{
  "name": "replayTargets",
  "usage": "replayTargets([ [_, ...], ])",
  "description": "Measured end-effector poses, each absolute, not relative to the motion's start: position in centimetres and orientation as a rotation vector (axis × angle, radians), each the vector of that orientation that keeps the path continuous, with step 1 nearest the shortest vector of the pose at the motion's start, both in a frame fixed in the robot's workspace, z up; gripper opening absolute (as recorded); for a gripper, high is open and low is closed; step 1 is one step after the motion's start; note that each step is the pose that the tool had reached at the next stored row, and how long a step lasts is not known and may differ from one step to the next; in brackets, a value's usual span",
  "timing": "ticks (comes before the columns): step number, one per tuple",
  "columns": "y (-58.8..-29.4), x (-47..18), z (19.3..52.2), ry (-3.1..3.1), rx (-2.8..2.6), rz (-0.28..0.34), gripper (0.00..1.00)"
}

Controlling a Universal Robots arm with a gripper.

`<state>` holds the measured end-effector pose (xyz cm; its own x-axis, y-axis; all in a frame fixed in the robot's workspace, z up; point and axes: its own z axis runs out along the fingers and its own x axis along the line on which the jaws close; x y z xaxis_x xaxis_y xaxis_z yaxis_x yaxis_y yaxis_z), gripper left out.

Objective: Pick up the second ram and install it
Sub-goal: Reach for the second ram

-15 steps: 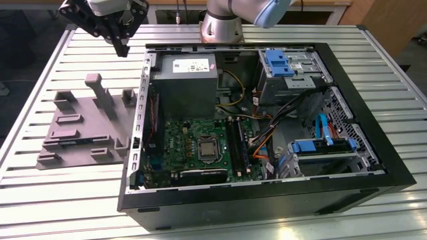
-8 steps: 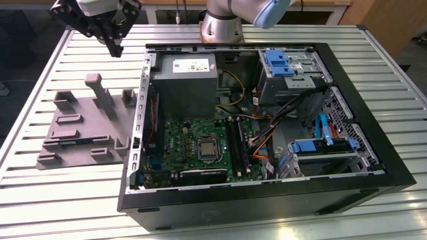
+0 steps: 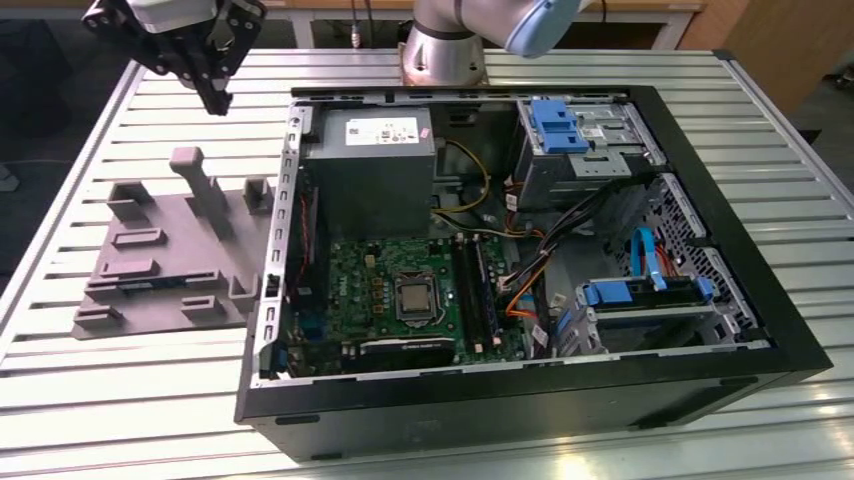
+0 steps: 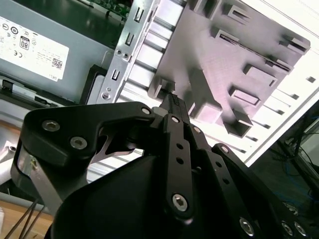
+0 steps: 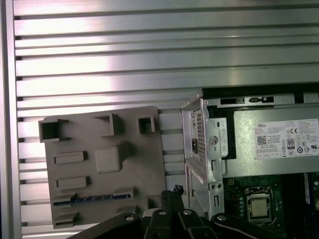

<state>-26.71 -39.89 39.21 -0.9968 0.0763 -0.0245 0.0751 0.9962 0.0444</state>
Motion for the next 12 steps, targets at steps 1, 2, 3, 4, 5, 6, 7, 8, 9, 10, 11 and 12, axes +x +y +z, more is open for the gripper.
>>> replayTargets([
  [1, -39.9, -26.9, 39.2, 3.113, 0.118, 0.068, 0.11],
  [2, -39.9, -27.0, 39.2, 3.113, 0.118, 0.068, 0.11],
  [3, -39.9, -27.2, 39.2, 3.112, 0.118, 0.068, 0.11],
  [4, -39.9, -27.4, 39.2, 3.112, 0.118, 0.068, 0.11],
  [5, -39.9, -27.6, 39.2, 3.113, 0.118, 0.068, 0.11],
  [6, -39.9, -27.8, 39.2, 3.113, 0.118, 0.068, 0.11],
  [7, -39.9, -28.0, 39.2, 3.112, 0.118, 0.068, 0.11],
  [8, -39.9, -28.2, 39.2, 3.113, 0.118, 0.068, 0.11],
  [9, -39.9, -28.4, 39.2, 3.112, 0.118, 0.068, 0.11],
  [10, -39.9, -28.5, 39.1, 3.112, 0.118, 0.068, 0.11],
  [11, -39.9, -28.7, 39.1, 3.113, 0.118, 0.068, 0.11],
  [12, -39.9, -28.9, 39.1, 3.112, 0.118, 0.068, 0.11],
])
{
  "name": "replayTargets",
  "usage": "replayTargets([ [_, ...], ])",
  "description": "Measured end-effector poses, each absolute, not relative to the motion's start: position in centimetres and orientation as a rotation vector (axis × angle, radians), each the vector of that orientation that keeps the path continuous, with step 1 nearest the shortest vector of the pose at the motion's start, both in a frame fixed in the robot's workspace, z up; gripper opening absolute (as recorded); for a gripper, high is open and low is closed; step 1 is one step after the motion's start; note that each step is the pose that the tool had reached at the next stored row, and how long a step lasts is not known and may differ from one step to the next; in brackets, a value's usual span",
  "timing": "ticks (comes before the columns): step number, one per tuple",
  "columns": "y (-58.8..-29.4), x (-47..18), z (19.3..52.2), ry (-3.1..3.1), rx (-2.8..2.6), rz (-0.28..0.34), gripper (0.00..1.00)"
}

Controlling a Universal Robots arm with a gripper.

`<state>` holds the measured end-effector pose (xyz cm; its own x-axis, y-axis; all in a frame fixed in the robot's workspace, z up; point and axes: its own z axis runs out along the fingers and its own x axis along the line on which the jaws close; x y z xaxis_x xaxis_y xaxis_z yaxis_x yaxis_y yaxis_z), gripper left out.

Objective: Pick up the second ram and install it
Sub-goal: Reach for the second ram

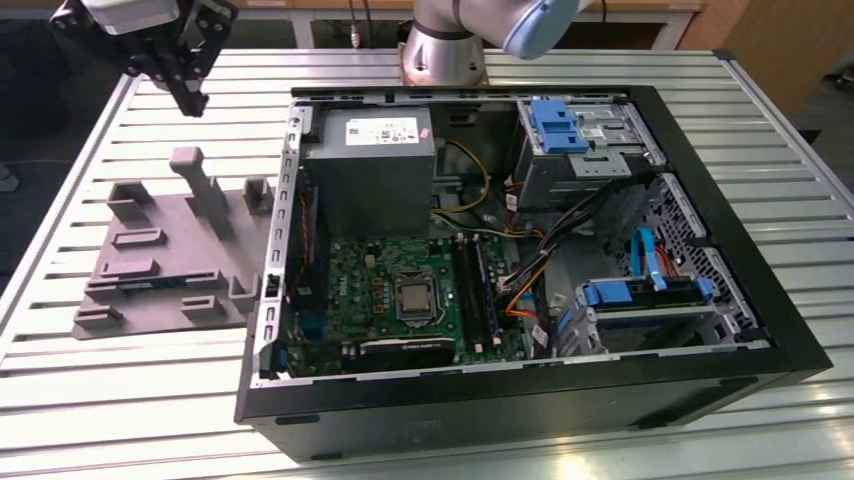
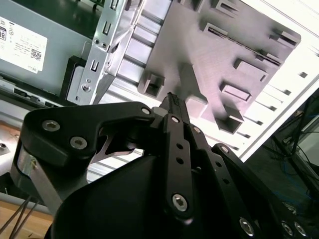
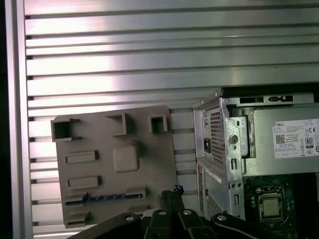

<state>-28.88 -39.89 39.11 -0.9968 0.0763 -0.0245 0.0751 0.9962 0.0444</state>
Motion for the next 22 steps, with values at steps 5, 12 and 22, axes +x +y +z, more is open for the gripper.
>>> replayTargets([
  [5, -39.9, -29.6, 39.0, 3.112, 0.118, 0.068, 0.11],
  [12, -39.9, -30.1, 38.8, 3.113, 0.118, 0.068, 0.11],
  [22, -40.1, -30.8, 38.4, 3.113, 0.118, 0.068, 0.11],
])
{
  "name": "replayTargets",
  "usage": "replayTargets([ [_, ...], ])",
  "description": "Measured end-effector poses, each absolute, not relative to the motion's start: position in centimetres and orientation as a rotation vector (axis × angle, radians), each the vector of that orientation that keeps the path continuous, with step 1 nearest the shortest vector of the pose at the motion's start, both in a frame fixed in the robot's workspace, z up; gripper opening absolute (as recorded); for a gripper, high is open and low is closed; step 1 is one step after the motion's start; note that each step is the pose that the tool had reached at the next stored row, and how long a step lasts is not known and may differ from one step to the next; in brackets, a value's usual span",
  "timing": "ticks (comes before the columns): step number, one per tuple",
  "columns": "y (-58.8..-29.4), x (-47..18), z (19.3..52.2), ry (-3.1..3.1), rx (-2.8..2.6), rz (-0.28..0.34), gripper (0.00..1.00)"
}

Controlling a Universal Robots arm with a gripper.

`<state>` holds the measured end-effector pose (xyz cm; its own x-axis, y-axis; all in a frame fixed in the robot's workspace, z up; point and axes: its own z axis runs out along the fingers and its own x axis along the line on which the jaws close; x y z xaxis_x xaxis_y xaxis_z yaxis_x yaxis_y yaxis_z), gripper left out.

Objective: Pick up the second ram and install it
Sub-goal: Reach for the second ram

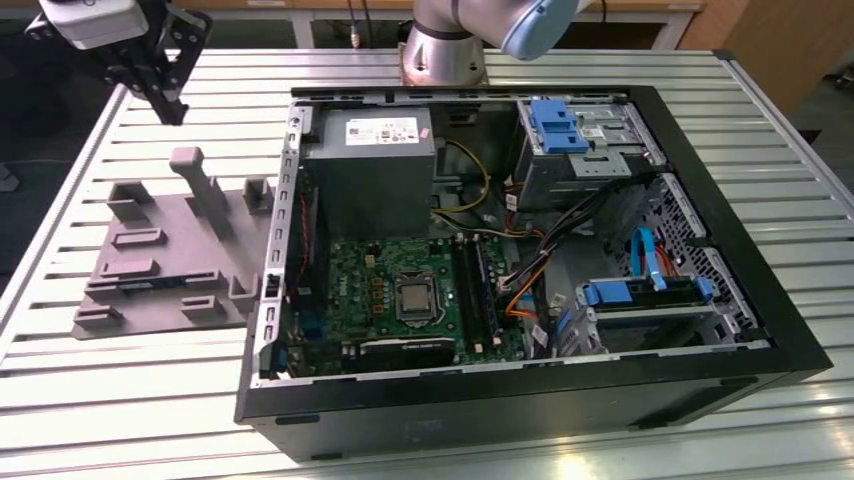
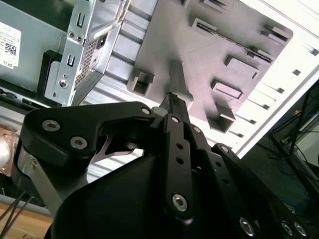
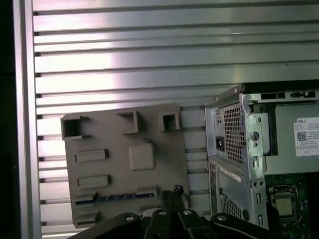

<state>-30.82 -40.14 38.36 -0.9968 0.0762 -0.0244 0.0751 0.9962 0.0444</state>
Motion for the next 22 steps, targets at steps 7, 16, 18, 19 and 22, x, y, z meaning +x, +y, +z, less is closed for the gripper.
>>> replayTargets([
  [7, -40.4, -31.3, 38.1, 3.113, 0.118, 0.068, 0.11],
  [16, -40.7, -32.0, 37.7, 3.112, 0.118, 0.068, 0.11],
  [18, -40.7, -32.2, 37.7, 3.112, 0.118, 0.068, 0.11],
  [19, -40.7, -32.2, 37.7, 3.112, 0.118, 0.068, 0.11],
  [22, -40.8, -32.5, 37.6, 3.112, 0.118, 0.068, 0.11],
])
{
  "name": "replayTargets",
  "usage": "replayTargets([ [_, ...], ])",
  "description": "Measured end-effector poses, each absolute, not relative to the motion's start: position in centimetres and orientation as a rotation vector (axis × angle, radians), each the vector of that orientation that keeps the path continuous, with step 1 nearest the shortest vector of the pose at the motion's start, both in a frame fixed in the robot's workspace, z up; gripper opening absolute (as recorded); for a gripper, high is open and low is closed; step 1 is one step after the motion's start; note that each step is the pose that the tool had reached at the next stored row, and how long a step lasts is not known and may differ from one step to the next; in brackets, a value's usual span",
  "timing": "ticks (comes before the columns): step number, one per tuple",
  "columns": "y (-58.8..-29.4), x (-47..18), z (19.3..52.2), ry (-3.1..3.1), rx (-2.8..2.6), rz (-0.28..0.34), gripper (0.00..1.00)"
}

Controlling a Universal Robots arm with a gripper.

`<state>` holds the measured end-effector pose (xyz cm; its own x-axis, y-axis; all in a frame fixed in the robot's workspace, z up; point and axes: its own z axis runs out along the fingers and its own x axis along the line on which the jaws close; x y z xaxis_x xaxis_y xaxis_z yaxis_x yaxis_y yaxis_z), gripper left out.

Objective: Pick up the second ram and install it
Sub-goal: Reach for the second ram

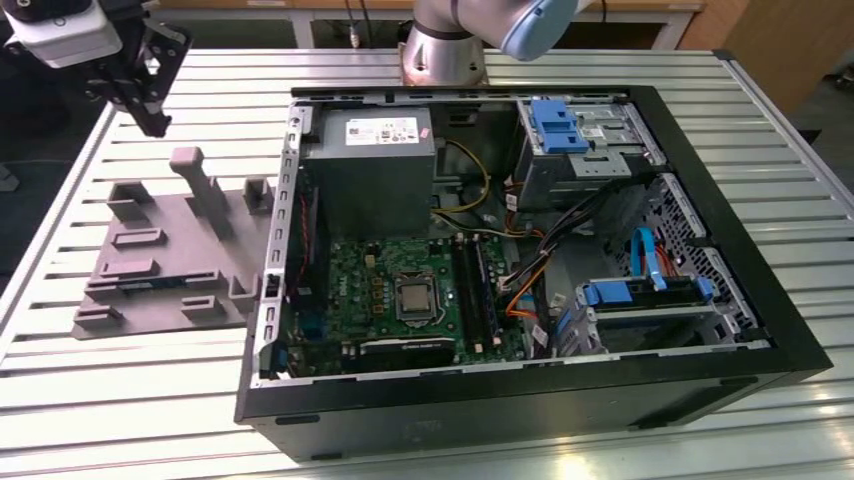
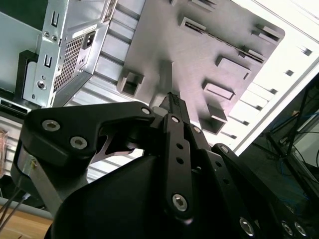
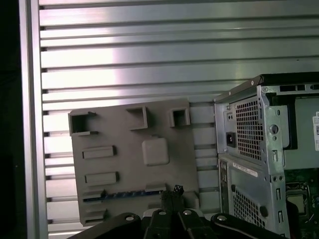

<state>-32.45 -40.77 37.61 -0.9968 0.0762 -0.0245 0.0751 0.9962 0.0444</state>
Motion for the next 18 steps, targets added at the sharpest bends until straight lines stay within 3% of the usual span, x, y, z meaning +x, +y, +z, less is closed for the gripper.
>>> replayTargets([
  [18, -41.27, -32.79, 37.48, 3.112, 0.118, 0.068, 0.11],
])
